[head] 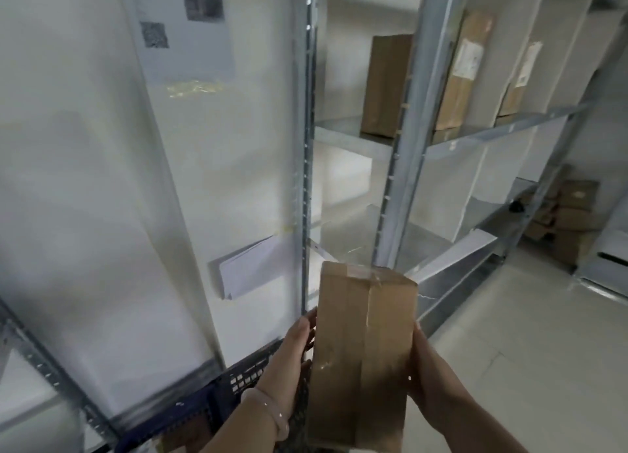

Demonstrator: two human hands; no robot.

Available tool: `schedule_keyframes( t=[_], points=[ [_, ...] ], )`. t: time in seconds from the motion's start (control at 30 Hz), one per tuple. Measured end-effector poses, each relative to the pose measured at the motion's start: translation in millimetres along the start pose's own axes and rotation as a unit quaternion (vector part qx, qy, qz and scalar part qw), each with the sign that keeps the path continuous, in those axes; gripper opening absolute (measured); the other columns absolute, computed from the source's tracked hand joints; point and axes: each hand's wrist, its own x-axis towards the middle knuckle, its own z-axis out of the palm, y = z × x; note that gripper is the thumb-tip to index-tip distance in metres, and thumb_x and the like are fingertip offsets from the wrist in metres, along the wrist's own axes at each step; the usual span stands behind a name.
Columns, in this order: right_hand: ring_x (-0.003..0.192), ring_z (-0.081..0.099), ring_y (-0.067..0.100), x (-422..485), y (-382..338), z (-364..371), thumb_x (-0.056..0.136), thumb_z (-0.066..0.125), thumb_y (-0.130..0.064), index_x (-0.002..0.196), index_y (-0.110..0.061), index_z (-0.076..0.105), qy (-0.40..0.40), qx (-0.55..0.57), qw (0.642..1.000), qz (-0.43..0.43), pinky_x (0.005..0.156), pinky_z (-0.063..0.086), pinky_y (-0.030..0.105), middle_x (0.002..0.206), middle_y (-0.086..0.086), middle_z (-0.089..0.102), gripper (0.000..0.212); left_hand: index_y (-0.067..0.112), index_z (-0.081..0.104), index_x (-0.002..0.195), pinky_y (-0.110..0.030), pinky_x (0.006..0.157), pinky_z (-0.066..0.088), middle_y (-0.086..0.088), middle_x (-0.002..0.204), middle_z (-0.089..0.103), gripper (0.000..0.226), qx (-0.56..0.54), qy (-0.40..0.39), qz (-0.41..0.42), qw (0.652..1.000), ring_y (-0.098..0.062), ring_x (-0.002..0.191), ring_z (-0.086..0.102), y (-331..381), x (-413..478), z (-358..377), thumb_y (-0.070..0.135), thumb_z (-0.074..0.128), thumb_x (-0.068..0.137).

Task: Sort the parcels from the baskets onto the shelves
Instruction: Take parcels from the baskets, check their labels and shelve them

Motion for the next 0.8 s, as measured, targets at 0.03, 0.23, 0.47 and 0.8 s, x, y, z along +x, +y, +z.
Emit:
schedule_keyframes(
  t=[0.03, 0.23, 0.47, 0.8],
  points=[
    [0.115, 0.058, 0.019, 10, 14, -35, 0.072, 0.057, -0.081, 0.132, -0.036, 0.056, 0.021, -0.005, 1.000, -0.017, 0.104, 0.042, 0.055, 0.123, -0.009, 0.063, 0.075, 0.035, 0.065, 0.119, -0.043, 0.096, 0.051, -0.001, 0.118, 0.071, 0.042, 0.012, 0.008, -0.002, 1.000, -0.024, 0.109, 0.067, -5, -3, 12, 0.057, 0.038, 0.095],
    [0.120, 0.057, 0.024, -69, -6, -90, 0.093, 0.035, -0.069, 0.121, -0.035, 0.064, 0.009, 0.023, 0.999, -0.036, 0.106, 0.041, 0.054, 0.129, -0.001, 0.064, 0.053, 0.029, 0.068, 0.115, -0.050, 0.109, 0.040, 0.003, 0.118, 0.070, 0.038, 0.039, -0.021, 0.000, 0.999, -0.020, 0.121, 0.058, -29, -9, 102, 0.052, 0.045, 0.097],
    [0.125, 0.054, 0.009, -125, -26, -163, 0.082, 0.044, -0.077, 0.132, -0.041, 0.056, 0.054, -0.020, 0.992, -0.115, 0.105, 0.042, 0.038, 0.133, -0.014, 0.060, 0.063, 0.031, 0.061, 0.130, -0.047, 0.102, 0.049, 0.000, 0.123, 0.069, 0.078, 0.066, -0.122, -0.053, 0.989, -0.023, 0.120, 0.061, -56, -8, 183, 0.079, 0.046, 0.070],
    [0.142, 0.023, 0.006, -137, -48, -214, 0.082, 0.049, -0.059, 0.145, -0.037, 0.039, 0.160, -0.099, 0.966, -0.179, 0.120, 0.018, 0.040, 0.153, -0.019, 0.027, 0.067, 0.019, 0.058, 0.133, -0.064, 0.099, 0.045, -0.014, 0.127, 0.066, 0.057, -0.058, -0.176, -0.119, 0.976, -0.039, 0.117, 0.061, -84, 26, 252, 0.052, 0.060, 0.087]
  ],
)
